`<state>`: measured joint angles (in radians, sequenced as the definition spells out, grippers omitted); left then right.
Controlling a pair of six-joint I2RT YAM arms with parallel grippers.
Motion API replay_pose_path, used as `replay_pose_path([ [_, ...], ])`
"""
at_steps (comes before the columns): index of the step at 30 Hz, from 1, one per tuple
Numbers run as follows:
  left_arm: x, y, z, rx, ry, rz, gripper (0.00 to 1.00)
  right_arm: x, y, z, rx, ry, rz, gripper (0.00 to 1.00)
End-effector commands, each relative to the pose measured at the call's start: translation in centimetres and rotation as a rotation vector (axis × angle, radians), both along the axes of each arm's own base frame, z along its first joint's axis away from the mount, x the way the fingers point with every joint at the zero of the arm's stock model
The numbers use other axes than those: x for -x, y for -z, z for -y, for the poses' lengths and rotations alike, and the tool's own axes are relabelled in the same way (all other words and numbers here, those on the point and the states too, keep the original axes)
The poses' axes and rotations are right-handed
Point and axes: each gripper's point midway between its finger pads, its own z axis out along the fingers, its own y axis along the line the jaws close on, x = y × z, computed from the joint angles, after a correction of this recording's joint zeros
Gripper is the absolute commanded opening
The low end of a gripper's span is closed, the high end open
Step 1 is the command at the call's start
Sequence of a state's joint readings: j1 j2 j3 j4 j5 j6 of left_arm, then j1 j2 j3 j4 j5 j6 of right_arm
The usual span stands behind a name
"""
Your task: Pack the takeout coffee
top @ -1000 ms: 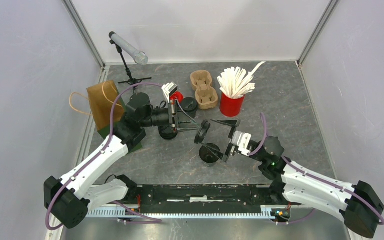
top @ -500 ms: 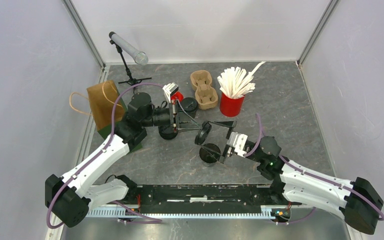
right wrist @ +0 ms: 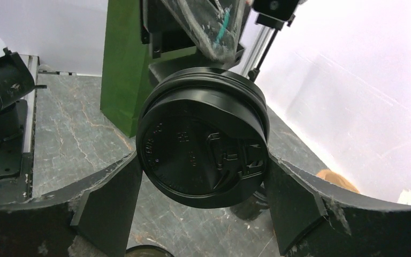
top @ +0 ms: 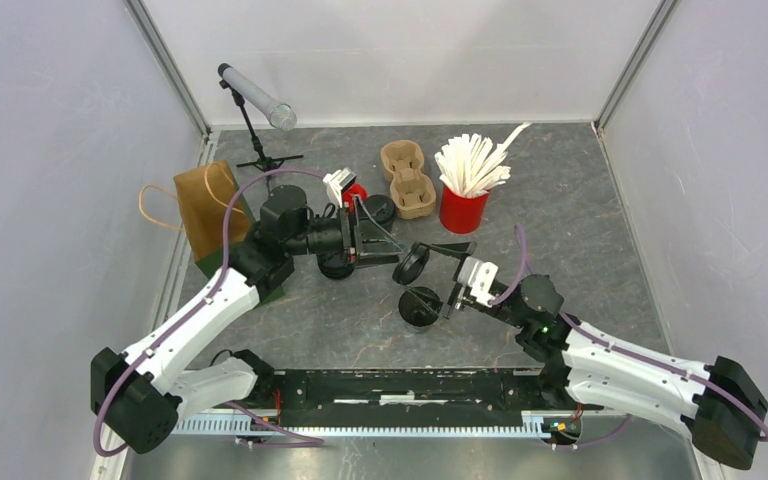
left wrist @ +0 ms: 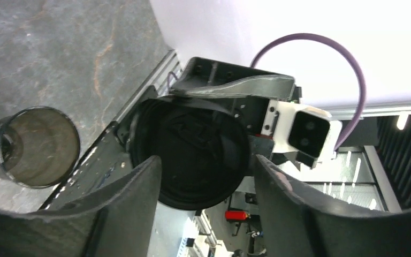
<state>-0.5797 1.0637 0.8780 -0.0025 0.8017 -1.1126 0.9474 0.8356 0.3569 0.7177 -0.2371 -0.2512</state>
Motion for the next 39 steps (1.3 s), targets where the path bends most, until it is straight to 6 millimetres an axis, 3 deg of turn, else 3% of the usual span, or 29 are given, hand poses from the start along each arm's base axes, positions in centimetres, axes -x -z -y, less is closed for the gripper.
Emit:
replay_pose_path([
  [1, -1.0, -0.5, -0.9, -0.082, -0.071, 0.1, 0.79, -0.7, 0.2, 1.2, -0.008, 0.074, -0.138, 0.84],
  [3, -1.6, -0.1, -1.5, -0.153, -0.104, 0.145, 0.99, -1.3, 1.3, 1.8, 0.064, 0.133, -0.226, 0.84],
  [8, -3.7, 1.4, -3.6, -0.336, -0.22, 0.252, 1.0, -2.0, 5.0, 3.8, 0.299, 0.277, -0.479, 0.89],
  [11, -4.1, 2.6, -4.4, -0.401, -0.233, 0.285, 1.0, -1.2, 7.7, 4.6, 0.463, 0.303, -0.603, 0.89],
  [13, -4.1, 3.7, -4.4, -0.425, -0.219, 0.273, 1.0, -0.4, 8.3, 4.6, 0.513, 0.293, -0.687, 0.89],
  [25, -2.8, 9.5, -3.5, -0.433, -0.158, 0.149, 0.84, 1.0, 10.2, 4.1, 0.631, 0.261, -0.825, 0.91],
  [39, -1.3, 13.4, -1.3, -0.425, -0.103, 0.088, 0.8, 1.0, 11.5, 2.5, 0.674, 0.257, -0.884, 0.91],
])
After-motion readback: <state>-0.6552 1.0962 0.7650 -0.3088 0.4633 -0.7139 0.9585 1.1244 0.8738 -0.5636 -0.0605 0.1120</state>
